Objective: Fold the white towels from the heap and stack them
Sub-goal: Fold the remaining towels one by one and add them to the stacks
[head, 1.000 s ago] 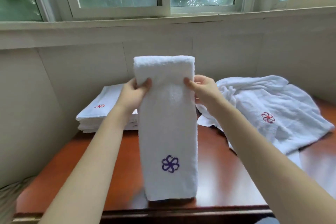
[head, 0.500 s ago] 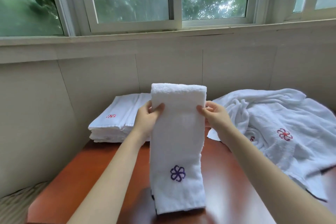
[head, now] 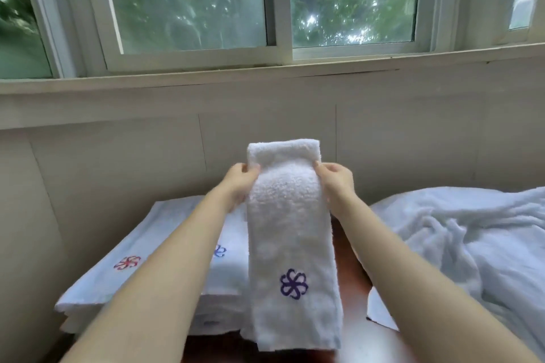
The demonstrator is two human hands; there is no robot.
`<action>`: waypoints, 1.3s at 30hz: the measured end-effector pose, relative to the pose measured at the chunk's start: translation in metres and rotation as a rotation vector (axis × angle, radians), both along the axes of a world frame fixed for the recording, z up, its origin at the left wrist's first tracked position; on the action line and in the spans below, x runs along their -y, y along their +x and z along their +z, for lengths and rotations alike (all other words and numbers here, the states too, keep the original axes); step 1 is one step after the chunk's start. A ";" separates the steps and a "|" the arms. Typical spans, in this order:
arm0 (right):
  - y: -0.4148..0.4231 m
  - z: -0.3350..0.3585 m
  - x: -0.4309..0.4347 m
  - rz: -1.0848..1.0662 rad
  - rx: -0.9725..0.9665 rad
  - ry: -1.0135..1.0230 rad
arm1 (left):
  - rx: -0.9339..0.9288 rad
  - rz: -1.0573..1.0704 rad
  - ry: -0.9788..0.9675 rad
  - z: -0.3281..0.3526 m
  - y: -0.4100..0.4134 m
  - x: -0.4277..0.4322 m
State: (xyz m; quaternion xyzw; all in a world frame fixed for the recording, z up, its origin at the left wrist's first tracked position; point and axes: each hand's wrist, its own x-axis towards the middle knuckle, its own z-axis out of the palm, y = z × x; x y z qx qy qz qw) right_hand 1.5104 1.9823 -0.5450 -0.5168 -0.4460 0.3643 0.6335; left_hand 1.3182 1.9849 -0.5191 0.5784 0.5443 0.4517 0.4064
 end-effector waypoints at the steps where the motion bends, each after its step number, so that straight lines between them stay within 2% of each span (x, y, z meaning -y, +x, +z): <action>1: -0.003 -0.028 -0.020 0.012 0.083 -0.054 | -0.038 -0.051 -0.148 -0.027 -0.002 -0.019; 3: -0.006 -0.086 -0.051 0.157 0.178 -0.177 | -0.252 -0.095 -0.338 -0.082 -0.007 -0.048; 5: -0.005 -0.123 -0.067 0.192 0.146 -0.231 | -0.369 -0.025 -0.296 -0.116 -0.010 -0.072; 9: 0.004 -0.135 -0.080 0.184 0.063 -0.194 | -0.212 0.037 -0.098 -0.132 -0.003 -0.096; 13: 0.002 -0.127 -0.085 0.122 0.055 -0.058 | -0.170 0.082 0.088 -0.124 0.009 -0.113; 16: -0.004 -0.123 -0.093 0.006 0.061 -0.031 | -0.234 0.160 0.171 -0.116 0.017 -0.123; 20: -0.002 -0.136 -0.099 0.103 0.160 -0.155 | -0.430 0.153 0.001 -0.130 0.020 -0.126; 25: -0.001 -0.140 -0.097 0.149 0.159 -0.027 | -0.469 0.161 -0.113 -0.128 0.019 -0.110; 29: -0.014 -0.137 -0.096 0.162 0.122 0.083 | -0.232 0.032 -0.315 -0.118 0.003 -0.084; 30: -0.017 -0.137 -0.097 0.135 0.168 0.066 | -0.221 0.019 -0.301 -0.118 -0.001 -0.081; 32: -0.021 -0.136 -0.096 0.045 0.250 -0.024 | -0.331 0.073 -0.190 -0.121 -0.004 -0.080; 35: -0.023 -0.131 -0.087 -0.041 0.207 -0.195 | -0.498 0.183 -0.018 -0.126 -0.002 -0.079; 39: -0.017 -0.125 -0.065 0.023 0.233 -0.302 | -0.482 0.166 -0.044 -0.131 -0.002 -0.074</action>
